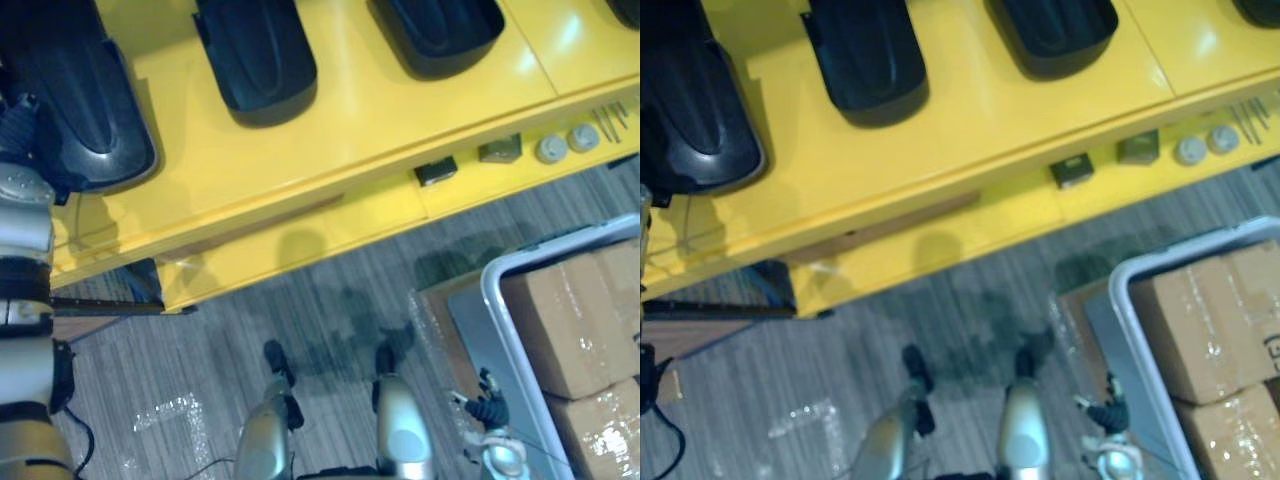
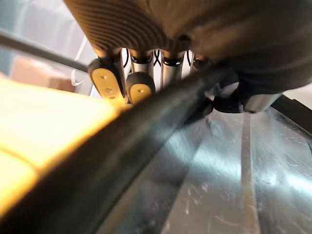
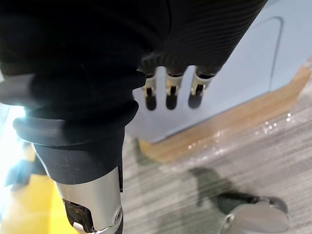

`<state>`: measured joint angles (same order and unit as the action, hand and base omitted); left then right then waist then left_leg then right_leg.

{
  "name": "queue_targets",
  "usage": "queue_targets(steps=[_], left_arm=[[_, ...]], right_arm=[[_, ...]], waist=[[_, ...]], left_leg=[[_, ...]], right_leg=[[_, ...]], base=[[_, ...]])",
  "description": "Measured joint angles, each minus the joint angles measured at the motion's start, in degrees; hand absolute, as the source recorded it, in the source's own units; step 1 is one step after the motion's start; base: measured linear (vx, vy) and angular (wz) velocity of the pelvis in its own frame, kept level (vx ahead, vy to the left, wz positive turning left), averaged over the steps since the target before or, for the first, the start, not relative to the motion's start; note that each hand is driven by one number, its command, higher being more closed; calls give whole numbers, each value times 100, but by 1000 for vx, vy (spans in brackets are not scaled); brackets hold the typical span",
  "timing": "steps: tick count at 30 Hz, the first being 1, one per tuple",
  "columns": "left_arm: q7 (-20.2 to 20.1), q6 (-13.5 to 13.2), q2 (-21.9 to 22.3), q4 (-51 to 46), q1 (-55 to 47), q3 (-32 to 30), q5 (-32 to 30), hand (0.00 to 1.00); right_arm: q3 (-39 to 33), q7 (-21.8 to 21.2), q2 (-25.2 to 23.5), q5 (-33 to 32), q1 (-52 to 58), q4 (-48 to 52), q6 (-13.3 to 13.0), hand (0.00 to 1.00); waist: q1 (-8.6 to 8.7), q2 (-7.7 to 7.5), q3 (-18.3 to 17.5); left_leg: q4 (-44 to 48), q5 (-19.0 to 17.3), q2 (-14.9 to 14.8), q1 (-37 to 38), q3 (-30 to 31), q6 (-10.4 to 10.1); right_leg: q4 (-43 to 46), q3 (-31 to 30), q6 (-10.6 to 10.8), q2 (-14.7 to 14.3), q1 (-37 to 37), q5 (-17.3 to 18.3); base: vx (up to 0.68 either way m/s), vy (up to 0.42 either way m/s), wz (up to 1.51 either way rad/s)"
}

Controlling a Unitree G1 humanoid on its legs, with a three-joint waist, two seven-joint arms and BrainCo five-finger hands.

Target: Walk over and take plastic housings, then place them on the shelf

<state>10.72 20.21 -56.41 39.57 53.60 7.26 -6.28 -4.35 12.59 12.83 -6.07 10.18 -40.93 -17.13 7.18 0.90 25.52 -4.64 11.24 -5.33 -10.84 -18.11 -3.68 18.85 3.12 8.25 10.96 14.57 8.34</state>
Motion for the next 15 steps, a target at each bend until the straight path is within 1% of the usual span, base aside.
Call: queue_targets(steps=[3,4,5,7,9,11,12,15], left_arm=[[-123,14,-156,-1,38,37,-162,100],[-179,43,-201,0,46,37,-196,100],[-247,96,-209,-1,47,38,-360,100],[-288,169,-228,3,47,38,-392,100],[-360,210,-288,8,46,52,-403,100],[-397,232,-350,39,46,64,-571,100],[-431,234,-402,90,48,64,-607,0],[-452,295,-417,216,52,59,-591,0]], right_arm=[[0,-9,8,-4,-27,-7,-1,0],[0,-19,19,-4,-28,-25,-1,0],[0,-28,21,-4,-28,-46,-1,0],[0,-40,28,-11,-28,-58,-1,0],[0,-41,37,-45,-29,-60,0,0],[0,-41,40,-53,-29,-75,-1,0],[0,-42,40,-69,-29,-82,0,0],[-1,-53,41,-225,-33,-103,0,0]], waist=[[15,10,65],[16,21,82],[15,23,83],[12,23,84],[10,22,84],[10,21,84],[14,20,85],[15,-1,97]], left_leg=[[0,0,0,12,0,0],[0,0,0,12,0,0],[0,0,0,15,1,0],[0,0,0,15,4,0],[0,0,-1,15,8,1],[1,0,-1,15,8,1],[1,0,-1,15,7,1],[1,0,-3,16,14,1]], right_leg=[[19,0,-5,0,-3,11],[21,0,-5,0,-1,13],[24,0,-5,0,-3,18],[33,2,-8,0,-2,26],[47,3,-10,0,5,35],[66,2,-19,0,16,48],[79,0,-19,1,24,58],[127,2,-22,1,40,92]], base=[[6,-11,0],[0,0,0],[9,-30,0],[0,0,0],[0,0,0],[0,0,0],[0,0,0],[11,-22,1]])
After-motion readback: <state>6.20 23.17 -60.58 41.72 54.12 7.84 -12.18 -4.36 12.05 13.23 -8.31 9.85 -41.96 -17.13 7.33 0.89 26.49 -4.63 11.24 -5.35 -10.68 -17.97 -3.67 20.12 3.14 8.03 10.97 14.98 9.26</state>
